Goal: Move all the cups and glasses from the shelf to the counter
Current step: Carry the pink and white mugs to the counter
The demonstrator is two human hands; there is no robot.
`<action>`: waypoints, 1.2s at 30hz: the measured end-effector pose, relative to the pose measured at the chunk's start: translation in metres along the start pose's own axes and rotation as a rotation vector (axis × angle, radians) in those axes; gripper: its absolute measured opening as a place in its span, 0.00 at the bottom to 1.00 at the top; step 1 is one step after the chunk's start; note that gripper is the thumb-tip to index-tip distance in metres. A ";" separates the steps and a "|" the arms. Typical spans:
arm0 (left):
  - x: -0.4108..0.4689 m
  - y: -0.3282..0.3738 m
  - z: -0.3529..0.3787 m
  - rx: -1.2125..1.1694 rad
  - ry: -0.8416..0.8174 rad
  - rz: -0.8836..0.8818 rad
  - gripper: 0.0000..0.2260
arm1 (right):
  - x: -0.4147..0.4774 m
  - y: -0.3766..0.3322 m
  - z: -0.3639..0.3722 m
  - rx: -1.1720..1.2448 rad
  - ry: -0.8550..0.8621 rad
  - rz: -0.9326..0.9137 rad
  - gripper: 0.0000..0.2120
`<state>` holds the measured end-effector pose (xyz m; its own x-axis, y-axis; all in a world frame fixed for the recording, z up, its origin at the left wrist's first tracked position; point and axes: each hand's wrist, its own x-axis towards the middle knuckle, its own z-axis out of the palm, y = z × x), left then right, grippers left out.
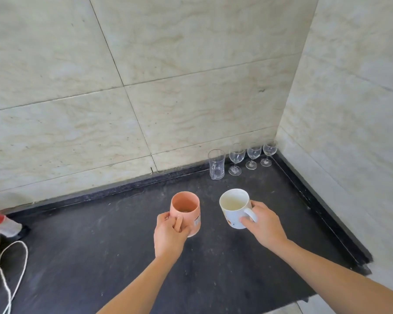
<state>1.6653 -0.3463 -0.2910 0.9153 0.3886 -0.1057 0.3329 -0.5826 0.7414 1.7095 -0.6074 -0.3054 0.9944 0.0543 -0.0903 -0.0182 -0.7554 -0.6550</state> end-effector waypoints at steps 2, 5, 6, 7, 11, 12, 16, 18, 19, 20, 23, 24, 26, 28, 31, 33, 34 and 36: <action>0.019 0.006 0.017 -0.003 0.012 -0.056 0.20 | 0.032 0.013 0.004 0.003 -0.030 0.001 0.16; 0.044 0.009 0.046 -0.014 0.024 -0.137 0.22 | 0.076 0.028 0.012 -0.007 -0.061 0.005 0.16; 0.052 0.009 0.056 -0.016 0.026 -0.159 0.21 | 0.089 0.032 0.016 -0.008 -0.066 0.014 0.16; 0.059 0.008 0.066 -0.017 0.026 -0.176 0.20 | 0.100 0.036 0.020 -0.005 -0.073 0.026 0.16; 0.083 0.005 0.100 -0.036 0.009 -0.226 0.18 | 0.134 0.046 0.035 -0.002 -0.083 0.058 0.15; 0.089 0.004 0.107 -0.035 0.004 -0.229 0.18 | 0.140 0.048 0.039 0.009 -0.082 0.066 0.15; 0.111 0.003 0.127 -0.020 -0.002 -0.221 0.17 | 0.159 0.052 0.054 0.053 -0.053 0.081 0.14; 0.120 0.002 0.134 -0.023 0.007 -0.221 0.16 | 0.166 0.053 0.060 0.059 -0.028 0.075 0.14; 0.124 0.001 0.137 -0.027 0.010 -0.217 0.15 | 0.169 0.053 0.063 0.062 -0.020 0.074 0.14; 0.128 0.000 0.139 -0.033 0.013 -0.214 0.14 | 0.171 0.053 0.066 0.059 -0.016 0.070 0.13; 0.135 -0.007 0.145 -0.030 -0.003 -0.197 0.11 | 0.176 0.052 0.073 0.028 -0.018 0.064 0.13; 0.136 -0.010 0.146 -0.018 -0.014 -0.194 0.10 | 0.177 0.052 0.076 0.026 -0.021 0.071 0.13; 0.137 -0.014 0.147 -0.006 -0.023 -0.186 0.13 | 0.177 0.050 0.079 0.029 -0.029 0.089 0.13; 0.139 -0.017 0.148 0.005 -0.031 -0.183 0.13 | 0.176 0.051 0.082 0.013 -0.043 0.096 0.14; 0.141 -0.019 0.143 0.063 -0.080 -0.170 0.11 | 0.172 0.052 0.081 -0.047 -0.111 0.094 0.14; 0.139 -0.018 0.135 0.095 -0.119 -0.152 0.11 | 0.168 0.050 0.076 -0.088 -0.149 0.095 0.13; 0.138 -0.016 0.129 0.117 -0.129 -0.139 0.11 | 0.166 0.047 0.073 -0.111 -0.152 0.094 0.13; 0.136 -0.012 0.114 0.172 -0.137 -0.126 0.12 | 0.161 0.039 0.062 -0.156 -0.127 0.101 0.12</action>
<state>1.8115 -0.3677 -0.3893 0.8826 0.3721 -0.2874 0.4690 -0.6531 0.5946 1.8628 -0.5870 -0.3922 0.9671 0.0479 -0.2497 -0.0907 -0.8524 -0.5149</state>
